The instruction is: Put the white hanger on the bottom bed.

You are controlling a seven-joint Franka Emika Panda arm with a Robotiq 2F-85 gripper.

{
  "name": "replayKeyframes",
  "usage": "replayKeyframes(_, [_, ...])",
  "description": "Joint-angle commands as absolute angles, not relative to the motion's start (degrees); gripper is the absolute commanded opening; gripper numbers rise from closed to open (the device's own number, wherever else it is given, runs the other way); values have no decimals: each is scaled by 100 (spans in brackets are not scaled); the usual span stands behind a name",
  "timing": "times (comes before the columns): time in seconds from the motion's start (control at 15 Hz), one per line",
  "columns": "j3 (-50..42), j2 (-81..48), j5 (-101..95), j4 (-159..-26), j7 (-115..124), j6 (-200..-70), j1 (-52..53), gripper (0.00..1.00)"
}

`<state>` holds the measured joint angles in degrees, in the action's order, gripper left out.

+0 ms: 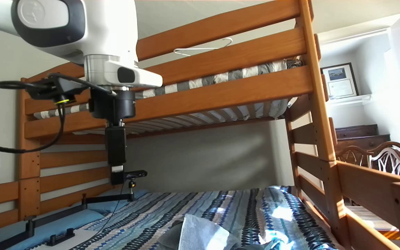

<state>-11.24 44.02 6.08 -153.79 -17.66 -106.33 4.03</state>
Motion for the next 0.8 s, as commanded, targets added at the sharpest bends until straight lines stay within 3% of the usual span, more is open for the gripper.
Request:
replayKeyframes(0.0, [-1039, 4385, 668, -15369, -1824, -10615, 303, 100])
replayKeyframes(0.73, [-1084, 4372, 747, -15343, -1901, -10504, 351, 100])
